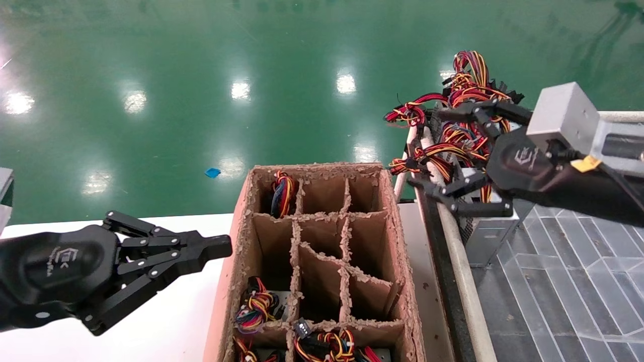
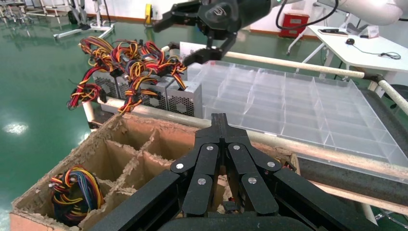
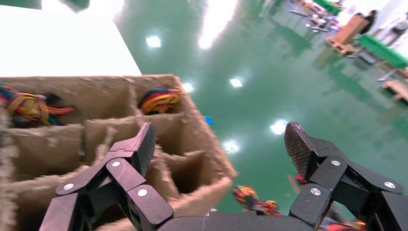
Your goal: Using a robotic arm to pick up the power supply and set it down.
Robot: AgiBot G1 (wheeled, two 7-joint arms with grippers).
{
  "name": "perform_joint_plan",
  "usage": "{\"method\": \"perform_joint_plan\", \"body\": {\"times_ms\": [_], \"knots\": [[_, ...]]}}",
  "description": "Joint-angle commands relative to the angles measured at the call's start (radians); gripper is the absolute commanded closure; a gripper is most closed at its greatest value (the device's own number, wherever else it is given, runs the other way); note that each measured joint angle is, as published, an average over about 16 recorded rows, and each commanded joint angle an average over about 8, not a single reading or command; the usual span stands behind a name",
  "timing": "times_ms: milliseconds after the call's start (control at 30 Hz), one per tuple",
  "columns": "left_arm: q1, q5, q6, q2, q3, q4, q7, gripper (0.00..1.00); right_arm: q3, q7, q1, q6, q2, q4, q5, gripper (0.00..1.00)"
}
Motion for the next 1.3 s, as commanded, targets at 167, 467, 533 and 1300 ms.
{"method": "perform_joint_plan", "body": {"times_ms": [167, 467, 533, 1300], "knots": [[0.0, 0.0, 0.0, 0.0, 0.0, 0.0, 0.0, 0.17, 0.038, 0.017, -0.039, -0.067, -0.017, -0.008, 0.036, 0.0], [0.0, 0.0, 0.0, 0.0, 0.0, 0.0, 0.0, 0.0, 0.089, 0.039, -0.092, -0.159, -0.039, -0.019, 0.086, 0.0], [0.0, 0.0, 0.0, 0.0, 0.0, 0.0, 0.0, 0.0, 0.1, 0.044, -0.104, -0.179, -0.044, -0.021, 0.097, 0.0], [0.0, 0.0, 0.0, 0.0, 0.0, 0.0, 0.0, 0.0, 0.233, 0.102, -0.241, -0.416, -0.103, -0.049, 0.226, 0.0]]}}
